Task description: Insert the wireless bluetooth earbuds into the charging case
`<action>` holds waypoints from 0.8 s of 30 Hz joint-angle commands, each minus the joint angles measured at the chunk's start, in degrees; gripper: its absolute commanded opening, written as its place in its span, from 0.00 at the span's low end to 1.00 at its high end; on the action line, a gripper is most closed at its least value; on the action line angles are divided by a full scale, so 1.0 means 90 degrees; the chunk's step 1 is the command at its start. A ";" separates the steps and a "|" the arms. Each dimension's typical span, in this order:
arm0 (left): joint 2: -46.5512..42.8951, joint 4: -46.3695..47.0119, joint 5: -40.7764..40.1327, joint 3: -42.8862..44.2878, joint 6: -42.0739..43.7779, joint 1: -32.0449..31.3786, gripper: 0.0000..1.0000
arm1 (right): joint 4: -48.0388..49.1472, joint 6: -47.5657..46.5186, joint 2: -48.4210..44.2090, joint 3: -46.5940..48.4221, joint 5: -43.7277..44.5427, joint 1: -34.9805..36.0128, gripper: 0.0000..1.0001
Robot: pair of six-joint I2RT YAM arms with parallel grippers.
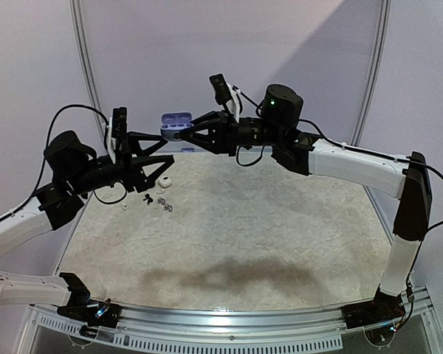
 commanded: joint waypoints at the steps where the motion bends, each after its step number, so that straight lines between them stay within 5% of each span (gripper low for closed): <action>1: -0.0121 -0.0631 -0.0310 -0.0219 0.0405 -0.0015 0.80 | -0.0006 0.0027 -0.0115 -0.0197 0.0503 -0.0154 0.00; 5: -0.0069 -0.1569 -0.0878 -0.0007 0.0590 0.0093 0.87 | -0.0194 0.0031 -0.0245 -0.0393 0.1115 -0.0397 0.00; 10: 0.0385 -0.4046 -0.1250 0.0844 0.1253 0.0533 0.87 | -0.0543 -0.0081 -0.0511 -0.0771 0.1868 -0.0696 0.00; 18: 0.2249 -0.7667 -0.1932 0.3128 0.3393 0.1126 0.89 | -0.1111 -0.0544 -0.0828 -0.1257 0.2423 -0.0866 0.00; 24: 0.4139 -0.9229 -0.2174 0.4520 0.3503 0.1475 0.86 | -0.1110 -0.0499 -0.0962 -0.1685 0.2524 -0.0862 0.00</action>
